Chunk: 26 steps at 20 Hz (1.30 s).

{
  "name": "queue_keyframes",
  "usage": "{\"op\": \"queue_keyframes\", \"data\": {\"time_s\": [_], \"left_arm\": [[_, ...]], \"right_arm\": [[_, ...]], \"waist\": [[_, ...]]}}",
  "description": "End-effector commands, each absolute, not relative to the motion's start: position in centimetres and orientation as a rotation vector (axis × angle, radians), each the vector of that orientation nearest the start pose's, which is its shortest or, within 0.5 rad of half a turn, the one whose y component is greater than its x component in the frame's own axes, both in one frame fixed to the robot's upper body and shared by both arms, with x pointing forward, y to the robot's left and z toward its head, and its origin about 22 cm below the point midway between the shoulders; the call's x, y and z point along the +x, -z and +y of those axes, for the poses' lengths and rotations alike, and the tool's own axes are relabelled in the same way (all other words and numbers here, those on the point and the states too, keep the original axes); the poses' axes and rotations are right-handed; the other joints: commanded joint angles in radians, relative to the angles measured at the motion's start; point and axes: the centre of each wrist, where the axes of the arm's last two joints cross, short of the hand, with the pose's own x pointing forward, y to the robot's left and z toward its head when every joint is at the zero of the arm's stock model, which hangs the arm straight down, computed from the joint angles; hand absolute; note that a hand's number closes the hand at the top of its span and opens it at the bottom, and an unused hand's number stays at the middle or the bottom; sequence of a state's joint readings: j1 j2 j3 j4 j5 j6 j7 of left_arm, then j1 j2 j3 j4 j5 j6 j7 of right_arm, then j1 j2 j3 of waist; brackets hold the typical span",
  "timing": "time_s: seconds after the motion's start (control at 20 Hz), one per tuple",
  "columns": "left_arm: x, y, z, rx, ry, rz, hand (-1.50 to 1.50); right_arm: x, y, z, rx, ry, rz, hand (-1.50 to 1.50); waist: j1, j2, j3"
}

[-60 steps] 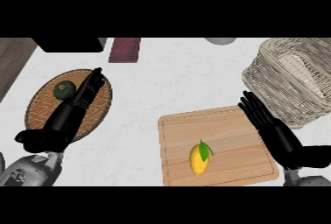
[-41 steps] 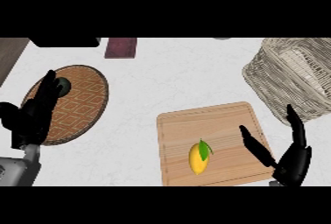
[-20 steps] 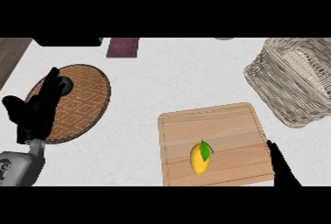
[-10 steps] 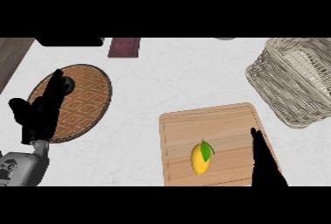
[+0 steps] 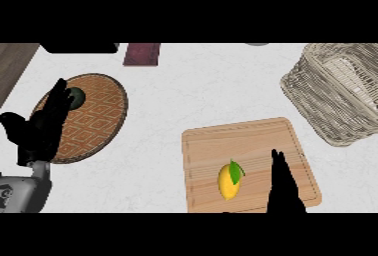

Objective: Pick the lemon from the cutting board and place it in the basket

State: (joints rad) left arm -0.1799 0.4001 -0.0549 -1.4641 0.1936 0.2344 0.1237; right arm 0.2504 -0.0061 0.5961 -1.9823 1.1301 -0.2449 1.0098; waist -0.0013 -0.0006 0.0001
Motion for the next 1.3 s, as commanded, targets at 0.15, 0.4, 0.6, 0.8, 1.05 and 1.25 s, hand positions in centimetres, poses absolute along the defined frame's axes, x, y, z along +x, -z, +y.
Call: {"op": "queue_keyframes", "data": {"time_s": [0.15, 0.4, 0.6, 0.8, 1.05, 1.25], "left_arm": [[29.1, -3.0, 30.2, 0.3, 0.024, -1.516, 0.0], [28.4, -4.4, 30.4, 0.278, 0.019, -1.514, 0.0], [28.9, -5.1, 28.6, 0.286, 0.01, -1.511, 0.0], [29.0, -4.3, 30.1, 0.298, 0.006, -1.501, 0.0], [28.8, -5.7, 29.4, 0.298, 0.011, -1.511, 0.0], [29.0, -5.3, 30.4, 0.294, 0.033, -1.521, 0.0]], "right_arm": [[15.9, -5.0, -11.7, -0.906, -0.293, -1.064, -1.5], [15.7, -3.4, -8.8, -0.869, -0.274, -1.078, -1.5], [14.2, -1.1, -9.7, -0.877, -0.287, -1.084, -1.5], [15.9, -1.3, -9.3, -0.866, -0.292, -1.061, -1.5], [17.5, 0.6, -10.2, -0.914, -0.308, -0.998, -1.5], [17.2, 0.3, -10.0, -0.917, -0.307, -0.981, -1.5]], "waist": [[-0.003, 0.001, 0.0], [0.003, 0.0, 0.0], [-0.001, 0.0, 0.0], [0.0, 0.001, 0.0], [0.002, 0.001, 0.0], [0.0, 0.0, 0.0]]}}
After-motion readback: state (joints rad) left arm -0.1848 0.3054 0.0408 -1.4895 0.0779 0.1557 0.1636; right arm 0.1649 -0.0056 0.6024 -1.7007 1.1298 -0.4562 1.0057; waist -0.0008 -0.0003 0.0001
